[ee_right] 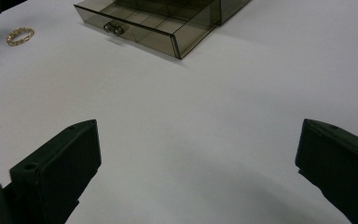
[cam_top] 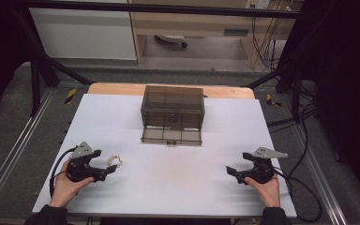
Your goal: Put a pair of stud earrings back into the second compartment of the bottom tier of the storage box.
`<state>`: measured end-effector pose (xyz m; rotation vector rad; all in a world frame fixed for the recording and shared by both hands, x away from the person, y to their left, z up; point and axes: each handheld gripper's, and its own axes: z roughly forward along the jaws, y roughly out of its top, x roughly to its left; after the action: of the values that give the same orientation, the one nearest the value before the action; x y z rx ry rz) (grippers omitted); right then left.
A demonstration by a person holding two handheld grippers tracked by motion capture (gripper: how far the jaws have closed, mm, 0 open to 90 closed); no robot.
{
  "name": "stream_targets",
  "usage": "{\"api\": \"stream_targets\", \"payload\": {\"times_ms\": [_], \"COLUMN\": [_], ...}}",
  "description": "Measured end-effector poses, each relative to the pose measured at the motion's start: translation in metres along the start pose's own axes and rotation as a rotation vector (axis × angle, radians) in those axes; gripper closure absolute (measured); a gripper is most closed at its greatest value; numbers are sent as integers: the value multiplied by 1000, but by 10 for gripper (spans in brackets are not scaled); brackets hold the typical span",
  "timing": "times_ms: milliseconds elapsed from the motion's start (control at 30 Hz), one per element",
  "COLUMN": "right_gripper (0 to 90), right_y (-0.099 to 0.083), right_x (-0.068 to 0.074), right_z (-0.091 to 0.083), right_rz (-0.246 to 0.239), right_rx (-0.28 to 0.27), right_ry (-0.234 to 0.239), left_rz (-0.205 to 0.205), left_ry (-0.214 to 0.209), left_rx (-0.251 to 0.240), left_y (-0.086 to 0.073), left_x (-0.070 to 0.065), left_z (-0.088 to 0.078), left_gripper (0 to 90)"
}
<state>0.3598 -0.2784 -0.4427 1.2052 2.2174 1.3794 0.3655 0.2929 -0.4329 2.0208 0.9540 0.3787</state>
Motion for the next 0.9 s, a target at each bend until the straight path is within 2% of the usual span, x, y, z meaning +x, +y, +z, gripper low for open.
{"api": "stream_targets", "payload": {"times_ms": [367, 533, 633, 767, 800, 900], "right_gripper": [7, 7, 7, 7, 7, 6], "right_y": [-1, -1, -1, -1, -1, -2], "right_x": [2, 2, 2, 2, 2, 2], "right_z": [0, 0, -1, -1, -1, 0], "right_rz": [-4, -6, -7, -6, -12, -19], "right_rx": [11, 15, 14, 15, 21, 24], "right_ry": [-3, 2, -4, -3, -4, -6], "left_rz": [11, 17, 27, 16, 17, 6], "left_ry": [-4, 7, 19, 37, 52, 59], "left_rx": [0, 15, 24, 27, 43, 59], "left_y": [9, 14, 20, 29, 30, 28], "left_x": [-2, -4, -4, -3, -1, 0], "left_z": [0, 1, 1, 5, 9, 12], "left_gripper": [73, 75, 75, 77, 91, 138]}}
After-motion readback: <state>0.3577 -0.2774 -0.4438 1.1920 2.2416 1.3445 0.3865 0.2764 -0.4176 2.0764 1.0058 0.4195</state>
